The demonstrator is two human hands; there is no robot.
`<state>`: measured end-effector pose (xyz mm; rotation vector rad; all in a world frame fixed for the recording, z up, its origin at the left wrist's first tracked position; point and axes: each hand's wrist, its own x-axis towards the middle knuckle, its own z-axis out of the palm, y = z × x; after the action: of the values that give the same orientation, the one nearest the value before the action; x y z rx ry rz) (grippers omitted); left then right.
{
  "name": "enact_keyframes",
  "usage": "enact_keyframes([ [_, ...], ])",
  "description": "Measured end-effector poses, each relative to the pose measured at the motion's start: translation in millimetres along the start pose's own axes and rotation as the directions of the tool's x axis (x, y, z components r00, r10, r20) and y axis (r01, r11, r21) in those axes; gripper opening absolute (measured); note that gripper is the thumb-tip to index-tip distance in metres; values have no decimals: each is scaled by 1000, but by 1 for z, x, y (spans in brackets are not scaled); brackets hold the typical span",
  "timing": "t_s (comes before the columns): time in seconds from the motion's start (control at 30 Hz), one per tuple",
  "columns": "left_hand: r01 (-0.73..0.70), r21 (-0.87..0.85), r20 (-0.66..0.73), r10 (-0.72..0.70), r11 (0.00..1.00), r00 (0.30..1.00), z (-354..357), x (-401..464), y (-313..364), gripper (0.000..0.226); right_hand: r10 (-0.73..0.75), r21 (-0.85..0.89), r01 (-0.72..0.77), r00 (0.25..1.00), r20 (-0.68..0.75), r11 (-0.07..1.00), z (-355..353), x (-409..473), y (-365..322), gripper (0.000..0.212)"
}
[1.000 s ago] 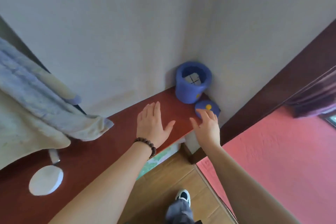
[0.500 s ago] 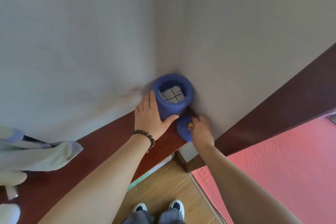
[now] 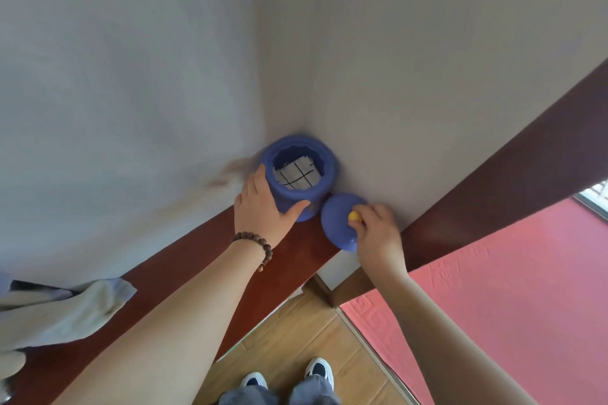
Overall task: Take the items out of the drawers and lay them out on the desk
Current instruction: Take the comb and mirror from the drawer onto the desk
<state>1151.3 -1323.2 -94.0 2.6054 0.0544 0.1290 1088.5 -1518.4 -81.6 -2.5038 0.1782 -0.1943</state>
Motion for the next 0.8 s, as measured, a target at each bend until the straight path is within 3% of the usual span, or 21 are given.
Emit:
enact_keyframes([
  [0.2, 17, -3, 21, -17, 1000, 1000, -1, 4, -1, 106, -156, 68, 166, 979, -133, 984, -28, 20, -49, 21],
  [0.37, 3, -34, 2, -3, 999, 1000, -4, 4, -2, 102, -215, 97, 213, 977, 11, 972, -8, 84, -87, 19],
  [0.43, -1, -57, -13, 0, 998, 1000, -6, 3, -1, 98, -152, 172, 136, 985, 85, 976, 6, 102, -92, 13],
  [0.53, 0, -84, -17, -2, 996, 1000, -7, 2, 1, 98, -137, 40, 134, 984, 115, 990, 24, 115, -89, 18],
  [0.6, 7, -85, -10, -8, 996, 1000, -6, 3, 0, 100, -104, 57, 97, 983, 154, 994, 32, 117, -88, 21],
  [0.8, 20, -62, 4, -20, 998, 1000, -4, 3, -1, 103, 70, 265, -133, 970, 233, 955, 34, 116, -93, 27],
])
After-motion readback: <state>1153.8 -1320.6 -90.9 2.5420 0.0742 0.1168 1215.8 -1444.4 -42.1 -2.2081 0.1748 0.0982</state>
